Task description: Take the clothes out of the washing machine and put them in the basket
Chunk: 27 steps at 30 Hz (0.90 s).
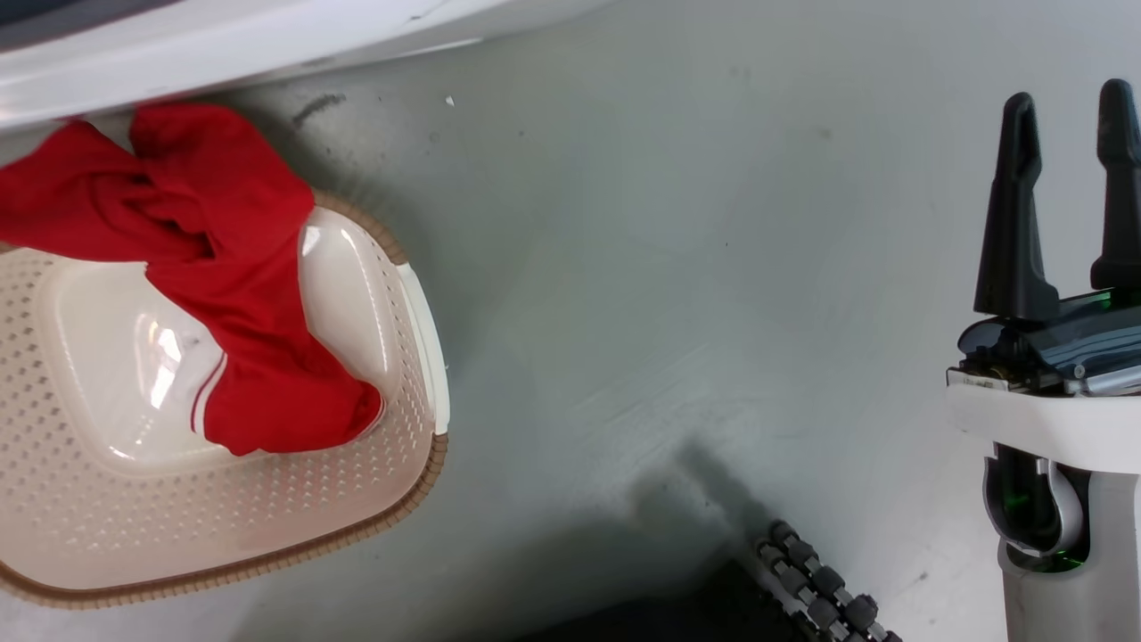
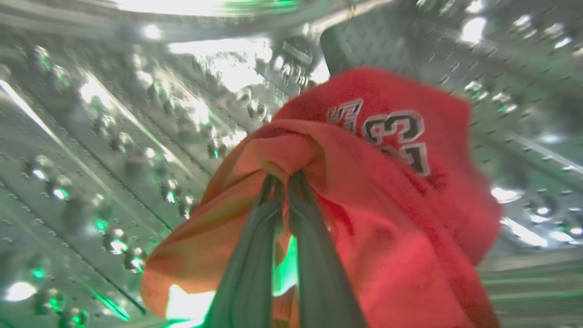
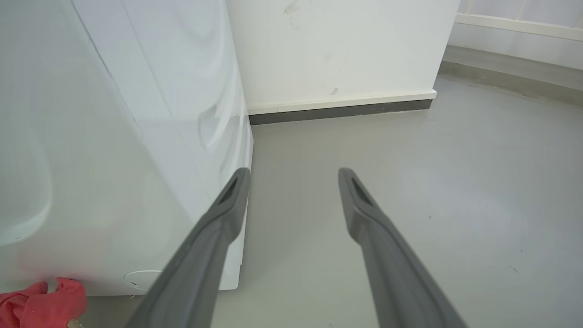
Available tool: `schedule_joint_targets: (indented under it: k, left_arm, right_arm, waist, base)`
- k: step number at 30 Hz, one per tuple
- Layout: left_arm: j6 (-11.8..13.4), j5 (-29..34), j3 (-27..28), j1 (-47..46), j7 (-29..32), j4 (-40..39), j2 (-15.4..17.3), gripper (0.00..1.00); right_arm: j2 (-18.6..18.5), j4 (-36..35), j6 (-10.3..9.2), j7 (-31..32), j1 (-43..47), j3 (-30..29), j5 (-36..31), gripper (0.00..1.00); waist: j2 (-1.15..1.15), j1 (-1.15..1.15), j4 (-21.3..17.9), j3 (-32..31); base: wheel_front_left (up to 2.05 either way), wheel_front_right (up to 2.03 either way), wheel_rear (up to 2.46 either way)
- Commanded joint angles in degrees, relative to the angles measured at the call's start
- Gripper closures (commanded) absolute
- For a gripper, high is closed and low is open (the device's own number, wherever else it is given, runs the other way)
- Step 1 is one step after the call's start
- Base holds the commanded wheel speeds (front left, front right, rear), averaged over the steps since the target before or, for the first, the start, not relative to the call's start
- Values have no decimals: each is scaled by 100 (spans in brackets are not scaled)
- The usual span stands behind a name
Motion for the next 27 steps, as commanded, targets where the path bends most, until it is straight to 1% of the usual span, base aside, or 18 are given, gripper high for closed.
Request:
schedule_joint_targets:
  k: [1,2,4,5,18,21,25,27]
  left_arm:
    - [-3,-50,-40,165,-162,-33,4,100]
    - [-3,-191,-41,342,-495,-28,-22,100]
    - [-3,-293,-120,550,-779,-14,-29,100]
    - [-3,-293,-120,550,-779,-14,-29,100]
    - [-3,-1329,-595,2360,-2477,-159,-388,100]
    - [-3,-1596,-697,2811,-2857,-253,-579,100]
    - [-3,-1886,-875,3438,-3301,-414,-709,100]
    - [-3,-2021,-945,3756,-3427,-523,-738,100]
  right_arm:
    - [6,15,-4,-14,-35,14,-9,0]
    - [6,51,-4,-14,23,6,-42,0]
    - [6,80,-5,-14,89,10,-74,0]
    - [6,80,-5,-14,89,10,-74,0]
    - [5,292,-4,-14,446,47,-433,0]
    - [5,356,-4,-14,602,-10,-524,0]
    - [5,461,-4,-14,831,45,-647,0]
    - [5,496,-4,-14,954,75,-670,0]
  waist:
    - [0,0,27,-143]
    - [0,0,64,-304]
    - [0,0,104,-480]
    - [0,0,104,-480]
    - [0,0,544,-1523]
    - [0,0,699,-1843]
    - [0,0,839,-2325]
    - [0,0,882,-2554]
  base:
    - [0,0,0]
    - [0,0,0]
    - [0,0,0]
    - [0,0,0]
    - [0,0,0]
    - [0,0,0]
    - [0,0,0]
    - [0,0,0]
